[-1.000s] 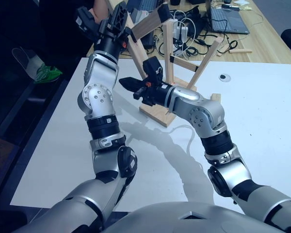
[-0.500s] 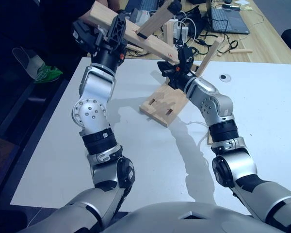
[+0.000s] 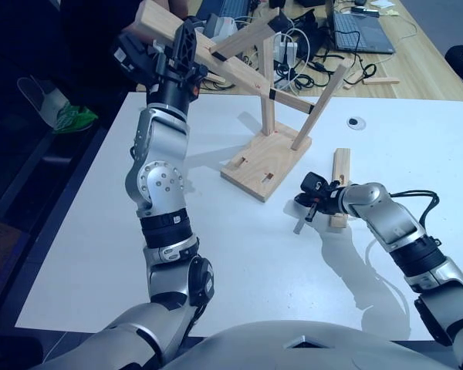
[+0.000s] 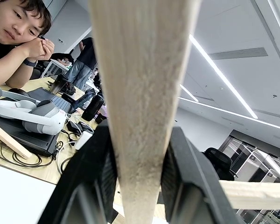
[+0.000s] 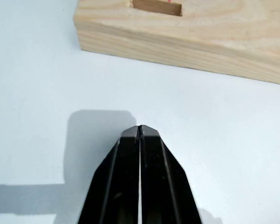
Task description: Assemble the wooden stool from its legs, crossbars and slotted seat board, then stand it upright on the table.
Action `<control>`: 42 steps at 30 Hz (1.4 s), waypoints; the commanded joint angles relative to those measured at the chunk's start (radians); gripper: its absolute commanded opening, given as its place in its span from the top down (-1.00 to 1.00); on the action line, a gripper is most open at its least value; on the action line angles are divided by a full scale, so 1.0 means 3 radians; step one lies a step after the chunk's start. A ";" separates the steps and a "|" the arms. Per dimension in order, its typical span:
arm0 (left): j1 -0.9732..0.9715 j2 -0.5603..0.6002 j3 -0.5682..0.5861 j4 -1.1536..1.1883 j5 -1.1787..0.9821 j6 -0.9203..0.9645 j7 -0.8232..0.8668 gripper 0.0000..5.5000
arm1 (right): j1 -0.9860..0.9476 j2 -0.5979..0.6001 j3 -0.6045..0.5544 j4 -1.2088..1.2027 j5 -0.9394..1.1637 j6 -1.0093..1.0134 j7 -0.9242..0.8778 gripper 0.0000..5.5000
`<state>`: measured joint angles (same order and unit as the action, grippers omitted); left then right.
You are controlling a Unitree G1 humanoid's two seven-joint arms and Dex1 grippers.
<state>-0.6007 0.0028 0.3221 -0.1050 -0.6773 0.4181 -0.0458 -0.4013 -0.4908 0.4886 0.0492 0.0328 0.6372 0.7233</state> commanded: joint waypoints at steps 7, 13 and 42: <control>0.0687 0.0787 -0.0547 -0.0245 0.0438 0.0319 -0.0714 0.63 | -0.0047 0.0409 0.0060 0.0438 -0.0313 -0.0242 -0.0249 1.00; 0.0895 0.0781 -0.0567 -0.0344 0.0590 0.0210 -0.0675 0.63 | 0.0283 0.0328 -0.0103 0.0167 -0.0296 -0.0242 -0.0339 1.00; 0.0332 0.1275 -0.0955 0.0391 0.0955 0.0723 -0.1471 0.63 | 0.0628 0.0456 -0.0371 0.0008 -0.0215 -0.0260 -0.0370 1.00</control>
<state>-0.4880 0.3879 0.0530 -0.0124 -0.4032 0.5937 -0.4978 -0.2276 -0.3578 0.3682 0.0191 -0.0232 0.5383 0.6162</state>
